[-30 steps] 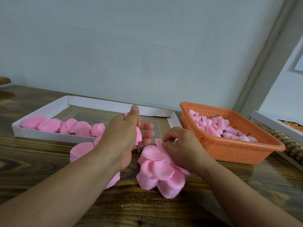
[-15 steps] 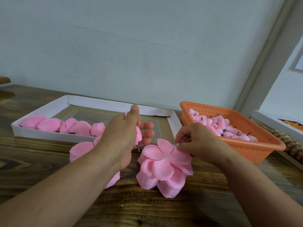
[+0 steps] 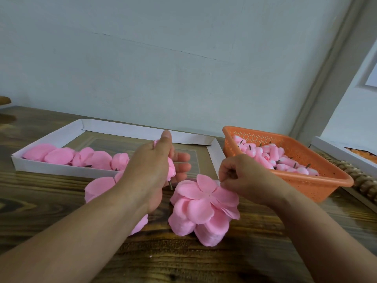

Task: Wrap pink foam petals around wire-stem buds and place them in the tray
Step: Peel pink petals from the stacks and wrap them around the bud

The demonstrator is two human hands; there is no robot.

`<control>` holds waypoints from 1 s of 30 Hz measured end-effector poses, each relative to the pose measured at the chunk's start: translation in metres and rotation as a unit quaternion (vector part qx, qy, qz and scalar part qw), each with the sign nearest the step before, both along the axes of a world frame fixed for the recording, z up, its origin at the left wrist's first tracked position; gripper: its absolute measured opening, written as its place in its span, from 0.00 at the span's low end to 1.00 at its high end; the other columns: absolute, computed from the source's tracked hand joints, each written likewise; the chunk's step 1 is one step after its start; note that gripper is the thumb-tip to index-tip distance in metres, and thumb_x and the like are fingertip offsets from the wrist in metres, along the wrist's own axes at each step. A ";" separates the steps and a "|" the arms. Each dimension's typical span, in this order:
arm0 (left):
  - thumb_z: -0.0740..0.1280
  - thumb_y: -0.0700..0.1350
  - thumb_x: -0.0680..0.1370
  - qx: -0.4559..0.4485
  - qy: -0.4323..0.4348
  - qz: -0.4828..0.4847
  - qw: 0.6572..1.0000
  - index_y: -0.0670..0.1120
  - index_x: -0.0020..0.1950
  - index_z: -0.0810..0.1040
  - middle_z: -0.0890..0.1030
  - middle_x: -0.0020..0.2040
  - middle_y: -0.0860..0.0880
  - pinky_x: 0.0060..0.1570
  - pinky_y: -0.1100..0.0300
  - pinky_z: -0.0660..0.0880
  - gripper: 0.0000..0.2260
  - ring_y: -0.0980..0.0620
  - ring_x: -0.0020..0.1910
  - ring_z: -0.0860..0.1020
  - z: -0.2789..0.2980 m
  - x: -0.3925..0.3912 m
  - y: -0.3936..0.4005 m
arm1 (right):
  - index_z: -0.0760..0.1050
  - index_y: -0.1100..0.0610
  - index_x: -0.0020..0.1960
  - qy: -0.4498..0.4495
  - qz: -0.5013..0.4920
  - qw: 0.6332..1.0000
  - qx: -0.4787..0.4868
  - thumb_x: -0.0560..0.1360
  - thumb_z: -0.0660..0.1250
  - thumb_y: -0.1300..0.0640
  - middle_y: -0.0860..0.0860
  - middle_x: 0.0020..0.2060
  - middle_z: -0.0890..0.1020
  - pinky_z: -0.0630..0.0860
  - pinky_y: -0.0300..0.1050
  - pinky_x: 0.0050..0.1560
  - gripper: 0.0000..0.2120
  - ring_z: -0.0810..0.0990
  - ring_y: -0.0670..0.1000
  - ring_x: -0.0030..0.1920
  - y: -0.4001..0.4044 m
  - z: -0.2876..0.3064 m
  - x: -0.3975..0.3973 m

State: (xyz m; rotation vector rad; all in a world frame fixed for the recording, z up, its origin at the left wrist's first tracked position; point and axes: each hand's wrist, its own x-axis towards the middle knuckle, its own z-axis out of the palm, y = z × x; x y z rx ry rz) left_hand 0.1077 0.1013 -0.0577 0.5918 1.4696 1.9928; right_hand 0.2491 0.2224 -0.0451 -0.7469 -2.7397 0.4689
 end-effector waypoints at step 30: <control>0.56 0.53 0.82 -0.001 -0.004 -0.007 1.000 0.44 0.33 0.66 0.82 0.27 0.49 0.21 0.64 0.74 0.20 0.55 0.22 0.78 -0.002 -0.003 0.002 | 0.82 0.57 0.40 -0.113 0.112 0.985 -0.071 0.71 0.72 0.54 0.49 0.37 0.83 0.74 0.34 0.34 0.06 0.78 0.40 0.35 -0.004 0.016 0.017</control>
